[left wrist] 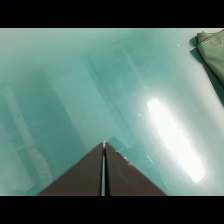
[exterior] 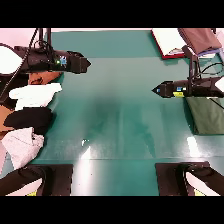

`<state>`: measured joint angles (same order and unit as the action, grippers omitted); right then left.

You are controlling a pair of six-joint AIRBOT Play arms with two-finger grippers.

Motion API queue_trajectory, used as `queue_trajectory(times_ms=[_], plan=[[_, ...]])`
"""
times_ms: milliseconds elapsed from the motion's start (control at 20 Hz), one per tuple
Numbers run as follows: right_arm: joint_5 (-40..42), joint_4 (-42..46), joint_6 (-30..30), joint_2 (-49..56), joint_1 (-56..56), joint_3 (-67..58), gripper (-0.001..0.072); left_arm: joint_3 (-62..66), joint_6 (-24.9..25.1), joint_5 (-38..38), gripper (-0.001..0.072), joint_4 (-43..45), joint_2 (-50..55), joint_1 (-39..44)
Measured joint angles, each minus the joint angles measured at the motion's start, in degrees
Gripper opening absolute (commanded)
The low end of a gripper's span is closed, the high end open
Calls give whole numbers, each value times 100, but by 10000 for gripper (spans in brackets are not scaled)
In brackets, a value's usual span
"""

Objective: Fold the shirts.

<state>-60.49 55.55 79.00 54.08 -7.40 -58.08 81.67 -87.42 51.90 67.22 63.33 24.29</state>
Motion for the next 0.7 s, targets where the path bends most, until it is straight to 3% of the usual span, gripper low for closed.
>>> queue_trajectory(times_ms=[700], plan=[[68, -4, 0, 11, -20, 0, 21, 0, -2, -114, 25, -20, 0, 0]])
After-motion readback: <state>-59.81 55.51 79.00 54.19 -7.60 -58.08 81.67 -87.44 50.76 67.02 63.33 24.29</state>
